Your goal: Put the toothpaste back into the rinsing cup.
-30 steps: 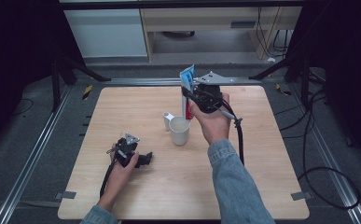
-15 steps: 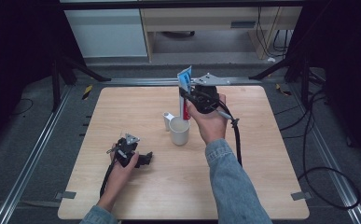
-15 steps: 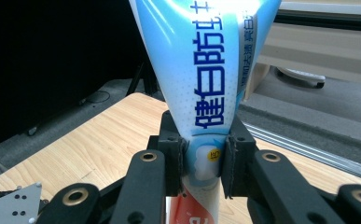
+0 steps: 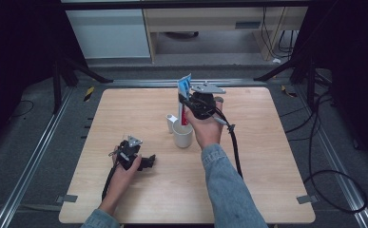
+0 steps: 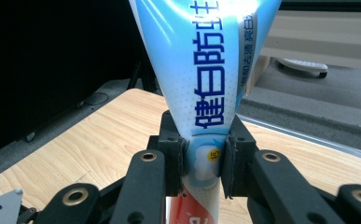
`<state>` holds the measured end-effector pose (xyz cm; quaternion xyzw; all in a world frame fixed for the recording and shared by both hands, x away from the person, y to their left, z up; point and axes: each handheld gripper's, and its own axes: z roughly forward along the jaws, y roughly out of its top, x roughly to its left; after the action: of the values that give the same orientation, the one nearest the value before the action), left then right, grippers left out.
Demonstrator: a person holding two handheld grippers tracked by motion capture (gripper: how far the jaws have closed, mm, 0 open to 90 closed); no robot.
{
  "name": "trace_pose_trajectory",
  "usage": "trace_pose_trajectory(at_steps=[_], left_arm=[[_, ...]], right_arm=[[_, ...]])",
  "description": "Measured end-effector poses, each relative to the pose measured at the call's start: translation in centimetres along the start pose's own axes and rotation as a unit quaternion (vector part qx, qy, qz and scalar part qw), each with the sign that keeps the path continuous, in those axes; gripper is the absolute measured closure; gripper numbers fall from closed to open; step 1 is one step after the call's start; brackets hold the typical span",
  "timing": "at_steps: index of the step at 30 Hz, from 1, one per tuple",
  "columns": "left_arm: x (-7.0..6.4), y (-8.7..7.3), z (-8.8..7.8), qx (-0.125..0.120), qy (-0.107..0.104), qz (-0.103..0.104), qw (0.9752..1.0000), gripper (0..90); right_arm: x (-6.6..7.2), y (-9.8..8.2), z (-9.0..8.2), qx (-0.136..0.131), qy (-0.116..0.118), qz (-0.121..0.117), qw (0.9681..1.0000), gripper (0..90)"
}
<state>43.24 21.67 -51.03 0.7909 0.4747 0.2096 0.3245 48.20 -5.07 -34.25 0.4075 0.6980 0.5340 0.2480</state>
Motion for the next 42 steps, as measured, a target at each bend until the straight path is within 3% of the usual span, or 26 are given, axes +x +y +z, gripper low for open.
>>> trace_pose_trajectory(at_steps=[15, 21, 42], left_arm=[[0.0, 0.0, 0.0, 0.000, -0.001, -0.001, 1.0000, 0.0], [0.0, 0.0, 0.0, 0.001, -0.001, 0.001, 1.0000, 0.0], [0.0, 0.0, 0.0, 0.001, -0.002, 0.002, 1.0000, 0.0]], right_arm=[[-0.6, -2.3, 1.3, 0.021, -0.005, 0.016, 0.9996, 73.2], [-0.9, -3.2, 1.7, 0.022, -0.001, 0.038, 0.9991, 73.1], [-1.4, -4.9, 2.6, 0.038, -0.008, 0.052, 0.9979, 73.1]])
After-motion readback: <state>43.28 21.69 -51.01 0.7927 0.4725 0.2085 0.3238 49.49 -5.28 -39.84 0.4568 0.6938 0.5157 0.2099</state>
